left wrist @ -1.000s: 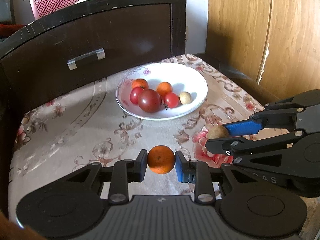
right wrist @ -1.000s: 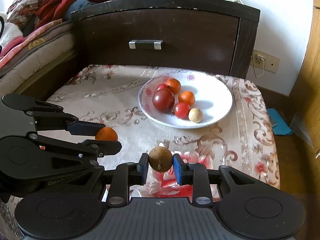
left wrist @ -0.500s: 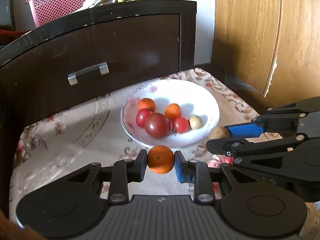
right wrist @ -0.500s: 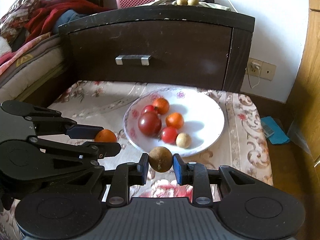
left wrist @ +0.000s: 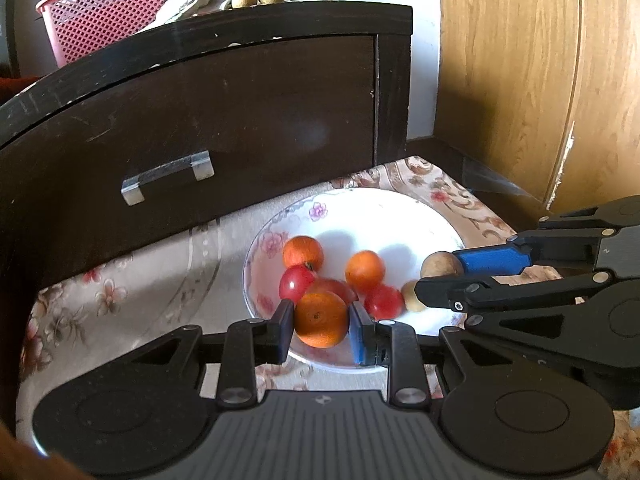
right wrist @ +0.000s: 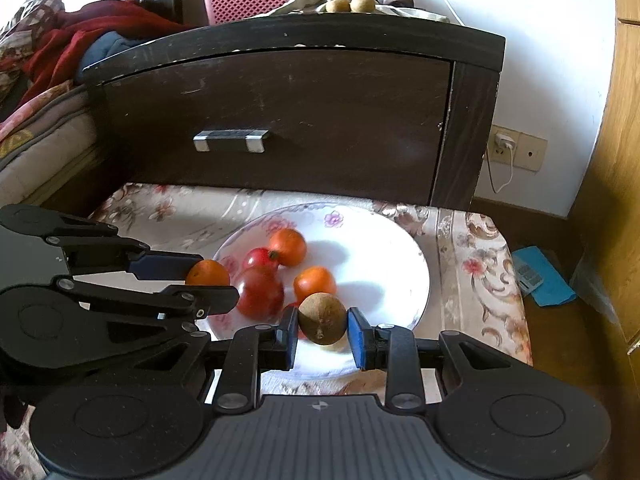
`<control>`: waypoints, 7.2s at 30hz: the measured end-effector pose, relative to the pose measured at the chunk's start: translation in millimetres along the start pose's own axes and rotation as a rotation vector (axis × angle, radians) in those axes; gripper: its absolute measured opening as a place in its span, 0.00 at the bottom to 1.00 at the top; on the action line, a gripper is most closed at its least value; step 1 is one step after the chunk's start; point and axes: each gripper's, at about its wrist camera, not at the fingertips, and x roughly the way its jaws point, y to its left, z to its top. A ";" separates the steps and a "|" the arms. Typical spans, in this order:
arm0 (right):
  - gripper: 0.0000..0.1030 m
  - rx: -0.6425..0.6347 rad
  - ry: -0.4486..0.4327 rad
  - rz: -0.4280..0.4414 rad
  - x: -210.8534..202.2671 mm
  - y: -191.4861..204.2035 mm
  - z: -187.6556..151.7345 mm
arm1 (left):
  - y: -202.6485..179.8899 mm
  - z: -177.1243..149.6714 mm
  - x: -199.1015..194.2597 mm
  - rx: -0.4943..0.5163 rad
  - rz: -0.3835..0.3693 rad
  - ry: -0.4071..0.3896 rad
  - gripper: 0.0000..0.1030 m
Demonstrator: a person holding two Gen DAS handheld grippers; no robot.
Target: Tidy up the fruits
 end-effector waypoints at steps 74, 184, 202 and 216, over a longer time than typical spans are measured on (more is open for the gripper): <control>0.36 0.130 -0.045 -0.046 -25.3 -19.9 3.0 | 8.0 -9.3 -26.2 -0.078 0.026 -0.013 0.52; 0.52 0.120 0.092 -0.024 -145.0 57.8 -120.5 | -37.1 -133.7 -151.9 -0.176 0.194 0.081 1.00; 0.52 0.096 0.115 -0.028 -145.1 63.5 -126.7 | -38.6 -142.2 -151.5 -0.175 0.196 0.118 1.00; 0.52 0.082 0.120 -0.036 -145.3 66.4 -129.7 | -39.3 -144.9 -154.1 -0.158 0.207 0.122 1.00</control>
